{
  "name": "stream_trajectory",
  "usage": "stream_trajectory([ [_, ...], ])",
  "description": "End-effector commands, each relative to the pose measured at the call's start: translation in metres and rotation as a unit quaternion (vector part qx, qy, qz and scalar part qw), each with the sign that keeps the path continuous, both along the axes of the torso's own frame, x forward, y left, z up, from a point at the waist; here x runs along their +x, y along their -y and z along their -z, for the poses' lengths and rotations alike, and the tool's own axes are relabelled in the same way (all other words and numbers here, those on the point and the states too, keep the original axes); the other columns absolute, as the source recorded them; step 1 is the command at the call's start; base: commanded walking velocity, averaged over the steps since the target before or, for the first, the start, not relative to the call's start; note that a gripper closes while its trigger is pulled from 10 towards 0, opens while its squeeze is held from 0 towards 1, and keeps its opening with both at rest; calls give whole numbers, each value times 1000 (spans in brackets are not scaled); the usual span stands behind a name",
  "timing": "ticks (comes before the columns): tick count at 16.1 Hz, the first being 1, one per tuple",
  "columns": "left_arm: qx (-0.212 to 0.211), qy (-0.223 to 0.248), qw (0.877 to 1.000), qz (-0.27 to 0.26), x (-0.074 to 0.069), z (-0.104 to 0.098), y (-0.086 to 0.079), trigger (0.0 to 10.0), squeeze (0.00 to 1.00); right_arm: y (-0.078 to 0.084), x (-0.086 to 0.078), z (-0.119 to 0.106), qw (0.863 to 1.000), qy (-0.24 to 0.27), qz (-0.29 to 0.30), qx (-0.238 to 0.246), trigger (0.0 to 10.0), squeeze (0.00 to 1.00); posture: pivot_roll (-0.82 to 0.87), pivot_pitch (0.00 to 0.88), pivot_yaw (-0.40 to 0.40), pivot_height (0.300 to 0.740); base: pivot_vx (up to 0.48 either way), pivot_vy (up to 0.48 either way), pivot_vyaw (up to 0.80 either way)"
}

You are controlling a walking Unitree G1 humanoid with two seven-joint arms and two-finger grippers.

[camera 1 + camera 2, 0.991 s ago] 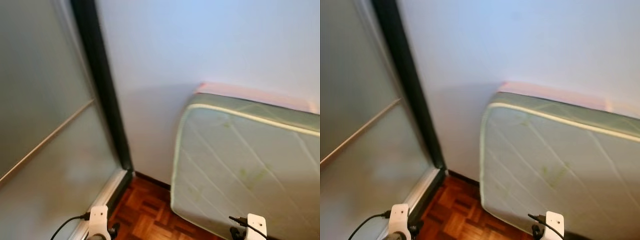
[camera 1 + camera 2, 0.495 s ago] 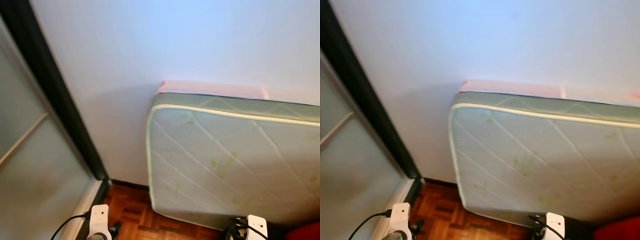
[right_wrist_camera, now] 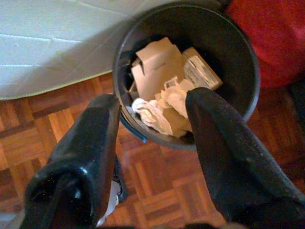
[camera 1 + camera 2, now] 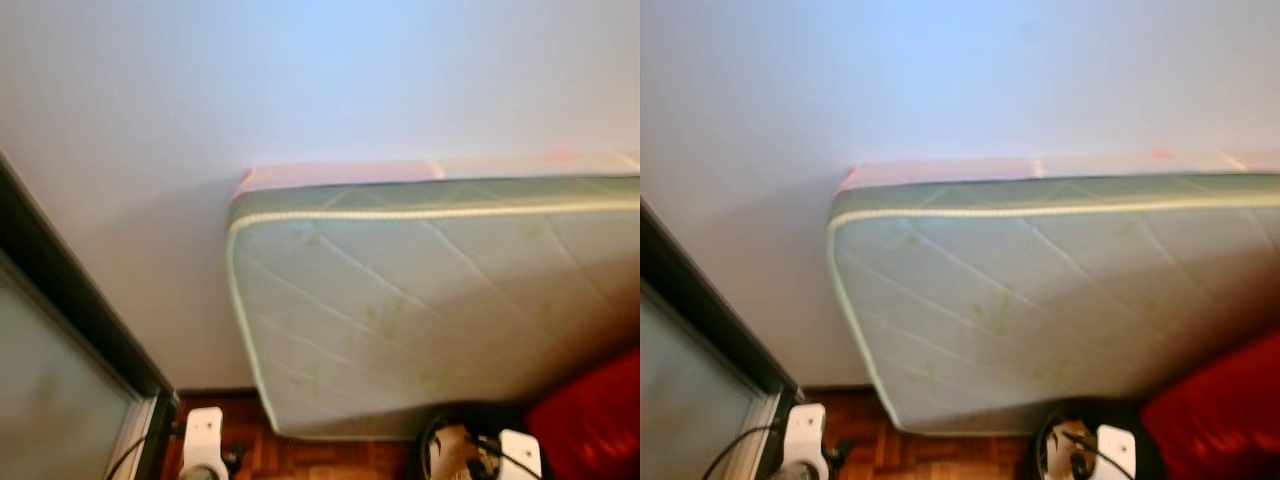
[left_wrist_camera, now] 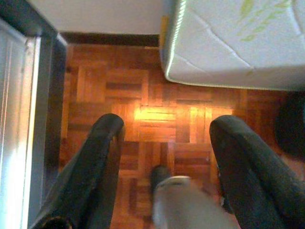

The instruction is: Clean up the room

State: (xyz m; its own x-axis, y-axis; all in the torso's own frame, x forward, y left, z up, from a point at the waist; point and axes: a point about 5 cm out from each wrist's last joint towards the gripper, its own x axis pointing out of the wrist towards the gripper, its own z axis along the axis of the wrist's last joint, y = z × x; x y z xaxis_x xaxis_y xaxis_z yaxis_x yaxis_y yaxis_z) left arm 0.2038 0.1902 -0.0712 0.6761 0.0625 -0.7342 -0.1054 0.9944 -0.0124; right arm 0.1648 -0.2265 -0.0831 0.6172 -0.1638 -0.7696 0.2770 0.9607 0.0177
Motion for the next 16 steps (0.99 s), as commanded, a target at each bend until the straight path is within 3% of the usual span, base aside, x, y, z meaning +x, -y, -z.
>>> stream_trajectory([
  [1, 77, -144, 984, 65, -66, 20, -56, 10000, 0, -11, -120, 32, 978, -152, -123, 69, 10000, 0, 120, 0, 4, 740, 0, 0, -763],
  [8, 80, -144, 983, 77, -64, 19, -57, 10000, 0, -13, -112, 30, 974, -139, -176, 46, 10000, 0, 92, 0, 23, 740, 0, 0, -752],
  [13, 62, -137, 987, 57, -65, 20, -54, 10000, 0, -8, -118, 32, 986, -140, -73, 54, 10000, 0, 91, 0, 17, 740, 0, 0, -735],
  [16, 50, -134, 989, 40, -66, 21, -51, 10000, 0, -6, -121, 32, 987, -140, -49, 62, 10000, 0, 91, 0, 2, 740, 0, 0, -725],
])
